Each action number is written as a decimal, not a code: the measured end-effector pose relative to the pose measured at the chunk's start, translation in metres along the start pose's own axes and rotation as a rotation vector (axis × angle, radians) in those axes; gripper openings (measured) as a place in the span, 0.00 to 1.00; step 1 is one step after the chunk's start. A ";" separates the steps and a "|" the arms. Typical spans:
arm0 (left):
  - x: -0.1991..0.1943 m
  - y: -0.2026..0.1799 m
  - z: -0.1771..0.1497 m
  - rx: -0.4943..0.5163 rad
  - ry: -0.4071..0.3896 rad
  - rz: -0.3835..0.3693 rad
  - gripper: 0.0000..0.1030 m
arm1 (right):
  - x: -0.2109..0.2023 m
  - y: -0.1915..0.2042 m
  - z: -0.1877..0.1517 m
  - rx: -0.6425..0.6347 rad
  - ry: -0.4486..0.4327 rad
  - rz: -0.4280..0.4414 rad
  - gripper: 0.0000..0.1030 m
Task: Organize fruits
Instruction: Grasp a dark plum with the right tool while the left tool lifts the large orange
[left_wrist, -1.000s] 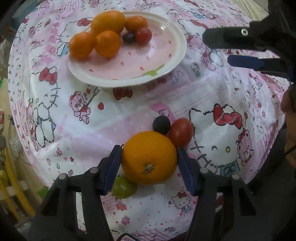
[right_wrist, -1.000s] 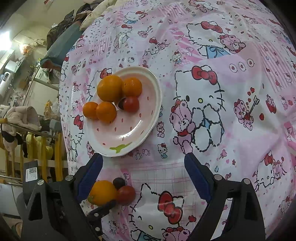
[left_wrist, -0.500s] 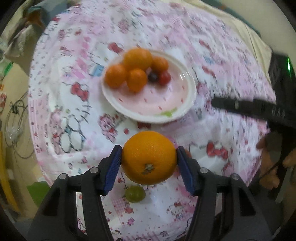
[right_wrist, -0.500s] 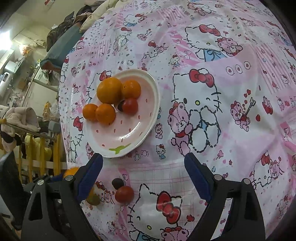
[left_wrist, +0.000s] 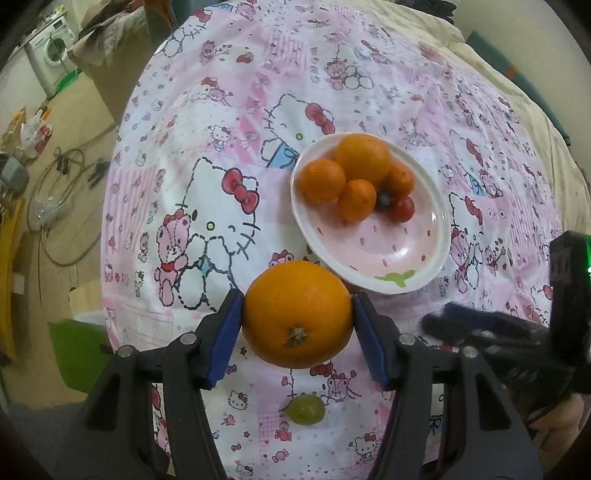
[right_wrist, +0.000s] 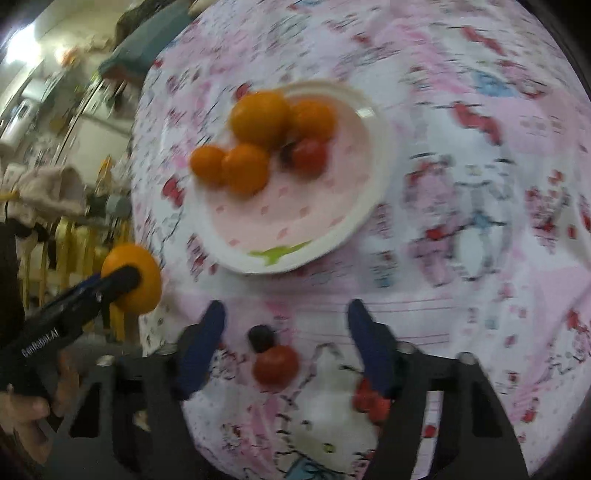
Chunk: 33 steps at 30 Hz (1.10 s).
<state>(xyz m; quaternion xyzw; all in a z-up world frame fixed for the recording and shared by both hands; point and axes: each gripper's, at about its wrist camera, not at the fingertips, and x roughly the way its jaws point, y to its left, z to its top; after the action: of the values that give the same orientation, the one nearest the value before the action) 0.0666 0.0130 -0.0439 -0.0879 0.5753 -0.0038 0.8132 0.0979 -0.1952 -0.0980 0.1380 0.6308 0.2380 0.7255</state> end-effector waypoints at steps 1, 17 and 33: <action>-0.001 0.001 0.000 0.000 -0.003 0.001 0.54 | 0.007 0.007 0.000 -0.026 0.023 -0.005 0.50; 0.001 0.024 -0.008 -0.031 0.012 0.023 0.54 | 0.069 0.063 -0.019 -0.363 0.152 -0.272 0.24; 0.007 0.023 -0.002 -0.084 0.023 0.022 0.54 | -0.005 0.002 0.005 -0.065 -0.038 -0.023 0.24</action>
<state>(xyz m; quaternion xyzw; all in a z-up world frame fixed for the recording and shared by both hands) 0.0654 0.0347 -0.0546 -0.1153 0.5853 0.0283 0.8021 0.1019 -0.1952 -0.0919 0.1119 0.6103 0.2474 0.7441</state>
